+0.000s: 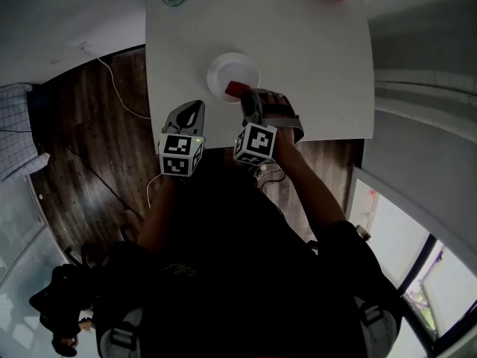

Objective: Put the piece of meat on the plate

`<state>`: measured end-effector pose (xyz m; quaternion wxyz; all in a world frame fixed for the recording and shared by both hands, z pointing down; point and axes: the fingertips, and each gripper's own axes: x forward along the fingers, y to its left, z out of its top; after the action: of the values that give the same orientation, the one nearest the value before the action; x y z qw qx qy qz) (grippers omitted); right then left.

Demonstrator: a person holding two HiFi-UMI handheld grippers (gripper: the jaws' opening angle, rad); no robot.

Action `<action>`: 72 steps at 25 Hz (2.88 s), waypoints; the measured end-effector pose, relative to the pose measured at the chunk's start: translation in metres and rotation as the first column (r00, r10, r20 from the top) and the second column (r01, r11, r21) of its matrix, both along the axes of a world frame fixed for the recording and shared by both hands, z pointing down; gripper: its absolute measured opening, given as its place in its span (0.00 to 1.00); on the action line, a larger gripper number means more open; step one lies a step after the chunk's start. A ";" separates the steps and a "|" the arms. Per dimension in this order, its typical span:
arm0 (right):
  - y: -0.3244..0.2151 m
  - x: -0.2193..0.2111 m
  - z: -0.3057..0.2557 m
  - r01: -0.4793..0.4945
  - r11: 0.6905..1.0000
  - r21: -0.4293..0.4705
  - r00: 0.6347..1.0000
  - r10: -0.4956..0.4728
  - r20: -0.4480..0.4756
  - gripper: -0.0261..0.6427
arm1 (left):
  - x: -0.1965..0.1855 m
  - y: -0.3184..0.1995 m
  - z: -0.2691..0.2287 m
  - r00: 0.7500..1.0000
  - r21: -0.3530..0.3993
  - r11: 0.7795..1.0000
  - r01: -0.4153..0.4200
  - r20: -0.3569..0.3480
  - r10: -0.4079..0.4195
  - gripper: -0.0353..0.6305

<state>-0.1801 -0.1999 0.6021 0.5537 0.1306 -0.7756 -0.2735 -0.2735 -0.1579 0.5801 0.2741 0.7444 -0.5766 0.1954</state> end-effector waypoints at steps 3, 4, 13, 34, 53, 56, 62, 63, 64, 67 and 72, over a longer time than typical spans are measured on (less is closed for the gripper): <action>-0.002 -0.003 0.006 -0.024 1.000 -0.016 1.000 0.024 -0.009 0.18 | -0.002 -0.009 0.003 1.000 -0.006 1.000 -0.025 -0.004 0.025 0.06; -0.002 -0.004 0.009 -0.032 0.999 -0.020 0.999 0.032 -0.011 0.18 | -0.003 -0.011 0.003 0.999 -0.005 0.999 -0.036 -0.006 0.036 0.06; -0.007 -0.018 0.015 -0.093 0.996 -0.008 0.995 0.093 -0.027 0.18 | -0.013 -0.027 0.006 0.994 -0.006 0.994 -0.109 -0.029 0.109 0.06; -0.046 -0.021 0.023 -0.155 0.987 0.051 0.984 0.159 -0.084 0.18 | -0.007 -0.039 0.022 0.982 -0.056 0.982 -0.180 -0.059 0.177 0.06; -0.038 -0.026 0.023 0.045 0.991 0.126 0.987 -0.025 -0.156 0.19 | -0.005 -0.034 0.027 0.981 -0.058 0.980 -0.188 -0.058 0.185 0.06; -0.038 -0.023 0.026 0.063 0.990 0.130 0.983 -0.040 -0.177 0.20 | -0.002 -0.030 0.027 0.980 -0.065 0.979 -0.193 -0.065 0.188 0.06; -0.040 -0.014 0.038 0.099 0.983 0.152 0.972 -0.063 -0.226 0.21 | 0.004 -0.027 0.026 0.976 -0.059 0.975 -0.213 -0.061 0.209 0.06; -0.039 -0.014 0.038 0.097 0.984 0.148 0.973 -0.062 -0.224 0.21 | 0.005 -0.027 0.026 0.976 -0.059 0.975 -0.213 -0.061 0.209 0.06; -0.039 -0.013 0.038 0.093 0.985 0.144 0.973 -0.060 -0.221 0.21 | 0.006 -0.027 0.026 0.976 -0.059 0.975 -0.212 -0.062 0.209 0.06; -0.039 -0.013 0.040 0.089 0.986 0.142 0.975 -0.057 -0.214 0.21 | 0.006 -0.026 0.027 0.977 -0.060 0.976 -0.208 -0.062 0.205 0.06; -0.036 -0.012 0.044 0.097 0.987 0.127 0.972 -0.067 -0.224 0.23 | 0.008 -0.020 0.029 0.975 -0.072 0.974 -0.217 -0.061 0.213 0.06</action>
<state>-0.1922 -0.2357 0.6463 0.6137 0.1051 -0.6940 -0.3615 -0.2654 -0.1777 0.6095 0.2953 0.7960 -0.4773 0.2267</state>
